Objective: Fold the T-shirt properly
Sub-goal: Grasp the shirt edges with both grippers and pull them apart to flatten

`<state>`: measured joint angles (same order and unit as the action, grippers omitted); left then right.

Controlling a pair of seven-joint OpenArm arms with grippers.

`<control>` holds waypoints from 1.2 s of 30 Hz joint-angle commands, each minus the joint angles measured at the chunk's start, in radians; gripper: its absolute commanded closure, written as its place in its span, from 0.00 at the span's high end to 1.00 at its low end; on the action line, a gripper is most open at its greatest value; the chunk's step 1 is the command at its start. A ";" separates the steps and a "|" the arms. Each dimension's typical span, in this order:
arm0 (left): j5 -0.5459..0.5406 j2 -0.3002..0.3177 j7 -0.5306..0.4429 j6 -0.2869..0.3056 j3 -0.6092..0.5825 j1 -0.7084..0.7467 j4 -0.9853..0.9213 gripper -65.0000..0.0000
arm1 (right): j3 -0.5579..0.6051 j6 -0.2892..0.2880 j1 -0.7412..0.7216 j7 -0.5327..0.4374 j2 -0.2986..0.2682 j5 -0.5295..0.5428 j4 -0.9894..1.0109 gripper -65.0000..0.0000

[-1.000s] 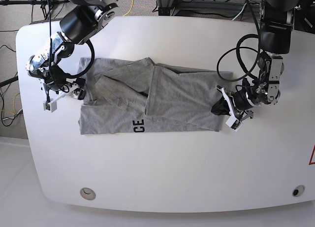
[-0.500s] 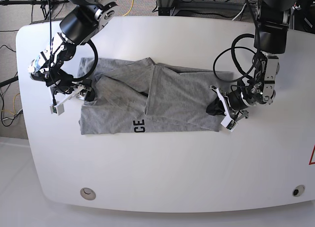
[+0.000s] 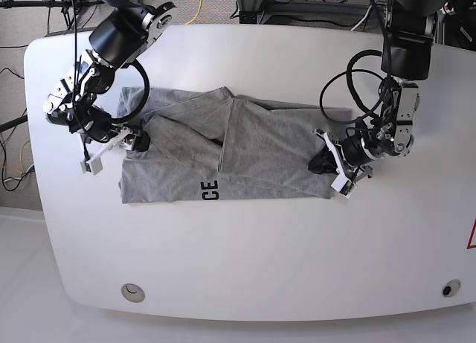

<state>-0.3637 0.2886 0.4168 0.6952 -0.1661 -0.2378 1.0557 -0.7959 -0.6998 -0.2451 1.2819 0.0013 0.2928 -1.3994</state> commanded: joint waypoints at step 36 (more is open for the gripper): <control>-0.005 0.002 0.001 0.003 0.001 -0.013 0.016 0.00 | 0.114 0.002 -0.004 0.020 0.062 0.015 -0.007 0.00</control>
<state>-0.3668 0.2874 0.4118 0.6956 -0.1654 -0.2352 1.0576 -0.6853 -0.6960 -0.2344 1.2953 0.0700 0.3000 -1.3911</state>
